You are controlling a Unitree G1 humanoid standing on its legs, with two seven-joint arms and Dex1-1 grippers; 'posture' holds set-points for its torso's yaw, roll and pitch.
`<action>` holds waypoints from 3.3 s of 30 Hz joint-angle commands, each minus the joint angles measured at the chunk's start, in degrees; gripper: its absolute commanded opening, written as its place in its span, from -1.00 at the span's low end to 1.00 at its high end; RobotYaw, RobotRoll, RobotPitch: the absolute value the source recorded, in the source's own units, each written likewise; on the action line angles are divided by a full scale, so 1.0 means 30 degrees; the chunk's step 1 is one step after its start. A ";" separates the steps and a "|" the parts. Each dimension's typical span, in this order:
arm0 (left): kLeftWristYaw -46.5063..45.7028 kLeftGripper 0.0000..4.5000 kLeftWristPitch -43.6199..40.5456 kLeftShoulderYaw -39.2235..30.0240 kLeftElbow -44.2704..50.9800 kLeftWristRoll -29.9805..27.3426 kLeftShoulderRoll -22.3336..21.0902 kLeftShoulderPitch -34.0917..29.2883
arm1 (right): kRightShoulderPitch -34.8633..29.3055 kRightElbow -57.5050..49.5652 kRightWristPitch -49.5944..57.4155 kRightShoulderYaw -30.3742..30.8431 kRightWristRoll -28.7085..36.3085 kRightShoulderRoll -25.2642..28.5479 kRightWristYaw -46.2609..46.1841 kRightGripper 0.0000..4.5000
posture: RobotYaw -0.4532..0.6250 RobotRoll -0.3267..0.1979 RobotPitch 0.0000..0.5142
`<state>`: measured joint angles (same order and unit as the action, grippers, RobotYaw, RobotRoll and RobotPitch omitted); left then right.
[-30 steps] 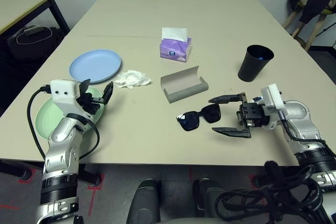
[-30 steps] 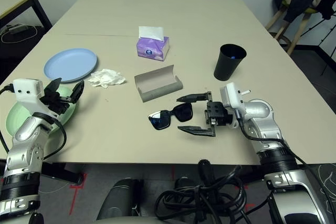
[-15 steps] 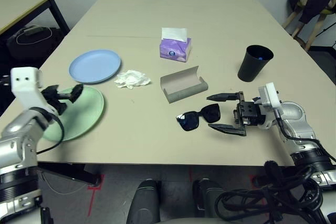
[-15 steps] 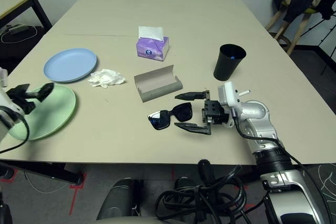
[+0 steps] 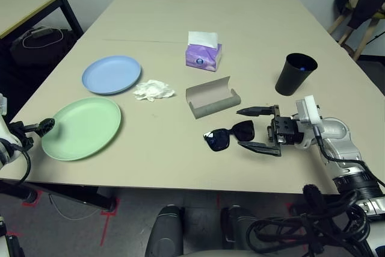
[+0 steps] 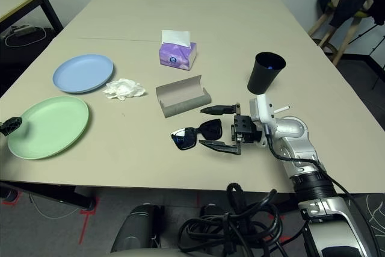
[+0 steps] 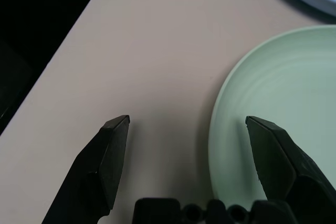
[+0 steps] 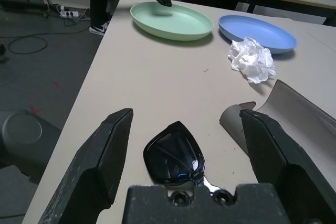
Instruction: Organize and tidy the items on the table.
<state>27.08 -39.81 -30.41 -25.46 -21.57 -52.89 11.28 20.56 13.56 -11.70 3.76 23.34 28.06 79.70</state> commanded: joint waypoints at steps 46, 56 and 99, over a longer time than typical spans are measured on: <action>-0.1340 -0.98 -0.5813 -0.4712 0.5825 -0.3229 0.1265 -0.0539 | 0.0883 0.0753 -0.0656 0.0060 -0.0485 -0.0481 -0.0339 1.00 | 0.16 0.25 -0.82; -0.3185 -0.98 -0.5816 -0.3745 0.4263 -0.3698 0.2411 0.5163 | 0.0874 0.0462 0.0181 -0.0578 0.0078 -0.1324 -0.2137 1.00 | 0.16 0.25 -0.82; -1.2585 0.03 1.0819 -0.0383 -1.1693 0.0755 0.8127 1.4637 | -0.0110 -0.1916 0.1869 -0.0709 -0.0912 -0.2318 -0.8232 1.00 | 0.07 0.25 -0.81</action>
<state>-11.19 -8.22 -32.43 -61.22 -19.42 -29.33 55.35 20.16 8.97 -6.22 1.61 20.64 21.10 55.26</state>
